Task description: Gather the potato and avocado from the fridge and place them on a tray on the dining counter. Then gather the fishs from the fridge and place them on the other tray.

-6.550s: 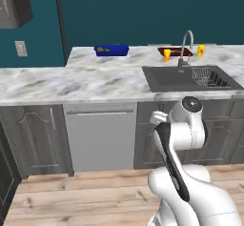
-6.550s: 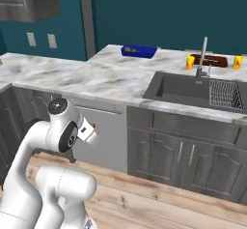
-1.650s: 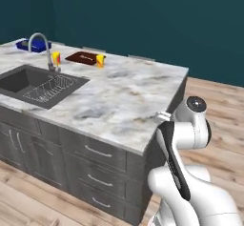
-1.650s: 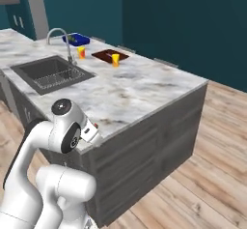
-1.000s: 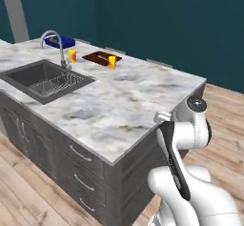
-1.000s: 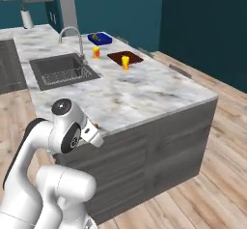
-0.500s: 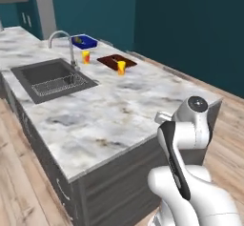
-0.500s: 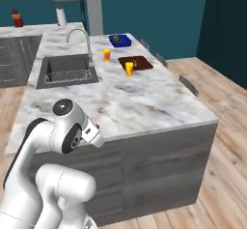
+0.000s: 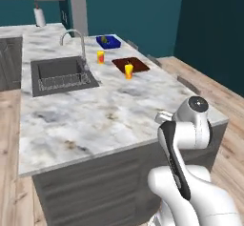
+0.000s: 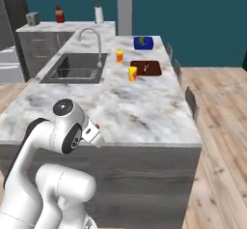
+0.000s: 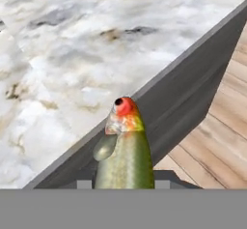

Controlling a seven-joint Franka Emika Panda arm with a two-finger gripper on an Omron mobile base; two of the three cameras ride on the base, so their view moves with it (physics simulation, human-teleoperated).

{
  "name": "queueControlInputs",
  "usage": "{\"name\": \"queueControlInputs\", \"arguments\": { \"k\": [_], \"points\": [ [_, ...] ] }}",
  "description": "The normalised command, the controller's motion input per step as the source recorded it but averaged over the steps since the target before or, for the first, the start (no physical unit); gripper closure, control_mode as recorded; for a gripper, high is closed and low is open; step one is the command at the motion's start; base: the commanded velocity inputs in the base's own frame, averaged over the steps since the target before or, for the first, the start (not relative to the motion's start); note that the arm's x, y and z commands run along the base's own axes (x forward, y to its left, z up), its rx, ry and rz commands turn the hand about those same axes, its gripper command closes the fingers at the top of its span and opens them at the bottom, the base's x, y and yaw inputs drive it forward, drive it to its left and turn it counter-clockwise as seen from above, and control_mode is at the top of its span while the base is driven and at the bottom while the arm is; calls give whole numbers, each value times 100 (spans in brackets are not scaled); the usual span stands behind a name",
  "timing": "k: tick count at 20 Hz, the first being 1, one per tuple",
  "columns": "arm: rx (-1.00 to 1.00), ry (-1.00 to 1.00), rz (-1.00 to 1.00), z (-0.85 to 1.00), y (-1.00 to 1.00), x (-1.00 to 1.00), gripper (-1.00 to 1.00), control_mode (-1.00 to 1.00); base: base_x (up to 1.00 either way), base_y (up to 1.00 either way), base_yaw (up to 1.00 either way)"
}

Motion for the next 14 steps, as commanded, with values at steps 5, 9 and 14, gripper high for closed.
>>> {"name": "queueControlInputs", "arguments": {
  "k": [5, 9, 14],
  "points": [
    [0, 0, 0, 0, 0, 0, 100, 100, 0, -100, 45],
    [0, 0, 0, 0, 0, 0, 100, 100, -1, -100, 44],
    [0, 0, 0, 0, 0, 0, 100, 100, -7, -100, 40]
  ]
}}
